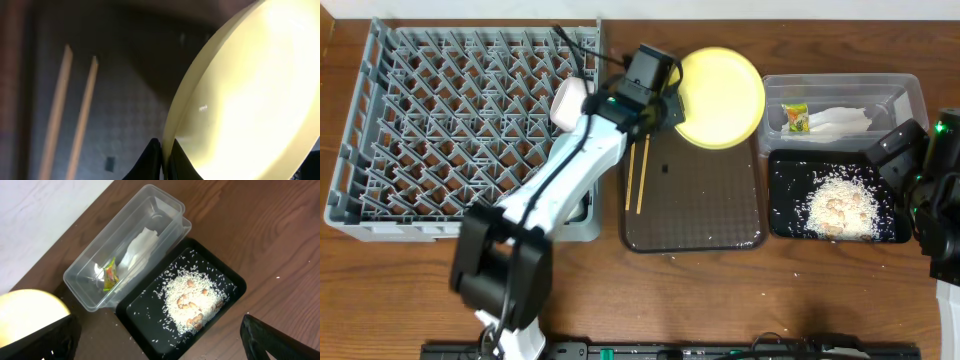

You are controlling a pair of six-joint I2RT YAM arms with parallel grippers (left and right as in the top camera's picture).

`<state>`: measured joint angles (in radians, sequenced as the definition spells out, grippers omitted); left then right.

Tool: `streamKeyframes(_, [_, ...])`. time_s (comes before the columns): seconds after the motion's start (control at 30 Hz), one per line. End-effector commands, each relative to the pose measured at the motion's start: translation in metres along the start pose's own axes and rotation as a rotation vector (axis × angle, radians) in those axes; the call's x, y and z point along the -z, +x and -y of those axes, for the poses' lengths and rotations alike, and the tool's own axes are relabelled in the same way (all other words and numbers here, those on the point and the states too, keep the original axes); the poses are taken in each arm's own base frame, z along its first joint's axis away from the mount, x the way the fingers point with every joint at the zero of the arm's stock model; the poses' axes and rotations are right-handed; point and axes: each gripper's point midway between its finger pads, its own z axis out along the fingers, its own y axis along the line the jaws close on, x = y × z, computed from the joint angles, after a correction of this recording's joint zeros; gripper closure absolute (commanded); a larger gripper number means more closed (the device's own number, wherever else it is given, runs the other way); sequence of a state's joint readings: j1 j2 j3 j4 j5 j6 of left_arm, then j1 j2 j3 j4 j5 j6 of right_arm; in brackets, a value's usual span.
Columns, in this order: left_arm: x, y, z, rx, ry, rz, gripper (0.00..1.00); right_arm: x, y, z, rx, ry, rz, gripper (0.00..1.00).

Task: Sort waste into correct bins and load items into the dishwasher
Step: 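Lift the yellow plate and carry it left over the dish rack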

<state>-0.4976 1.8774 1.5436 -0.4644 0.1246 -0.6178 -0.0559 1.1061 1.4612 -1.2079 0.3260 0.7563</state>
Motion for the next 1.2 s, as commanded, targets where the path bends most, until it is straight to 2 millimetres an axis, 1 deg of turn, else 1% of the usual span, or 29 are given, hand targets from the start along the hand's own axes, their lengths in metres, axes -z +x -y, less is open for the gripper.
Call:
streamKeyframes(0.0, [0.033, -0.043, -0.022, -0.125, -0.116, 0.17, 0.93, -0.002, -0.001, 0.002, 0.01, 0.017, 0.004, 0.01])
streamKeyframes(0.1, [0.062, -0.075, -0.044, -0.173, -0.21, 0.282, 0.93, -0.002, -0.001, 0.002, 0.011, 0.017, 0.004, 0.01])
streamKeyframes(0.17, [0.078, -0.095, -0.06, -0.22, -0.271, 0.343, 0.93, -0.002, -0.001, 0.002, 0.01, 0.017, 0.004, 0.01])
streamKeyframes(0.37, [0.11, -0.148, -0.112, -0.305, -0.435, 0.473, 0.92, -0.002, -0.001, 0.002, 0.011, 0.017, 0.004, 0.01])
streamKeyframes(0.43, [0.121, -0.165, -0.125, -0.336, -0.484, 0.521, 0.92, -0.002, -0.001, 0.002, 0.011, 0.017, 0.004, 0.01])
streamKeyframes(0.53, [0.14, -0.191, -0.138, -0.415, -0.559, 0.597, 0.92, -0.002, -0.001, 0.002, 0.011, 0.017, 0.004, 0.01])
streamKeyframes(0.6, [0.151, -0.204, -0.147, -0.463, -0.616, 0.629, 0.93, -0.002, -0.001, 0.002, 0.011, 0.017, 0.004, 0.01])
streamKeyframes(0.73, [0.17, -0.22, -0.168, -0.463, -0.738, 0.68, 0.92, -0.002, -0.001, 0.002, 0.011, 0.017, 0.004, 0.01])
streamKeyframes(0.83, [0.177, -0.225, -0.188, -0.423, -0.827, 0.696, 0.92, -0.002, -0.001, 0.002, 0.01, 0.017, 0.004, 0.01])
streamKeyframes(0.97, [0.176, -0.229, -0.211, -0.377, -0.917, 0.705, 0.93, -0.002, -0.001, 0.002, 0.011, 0.017, 0.004, 0.01])
streamKeyframes(1.17, [0.148, -0.23, -0.223, -0.394, -0.934, 0.677, 0.92, -0.002, -0.001, 0.002, 0.011, 0.017, 0.004, 0.01])
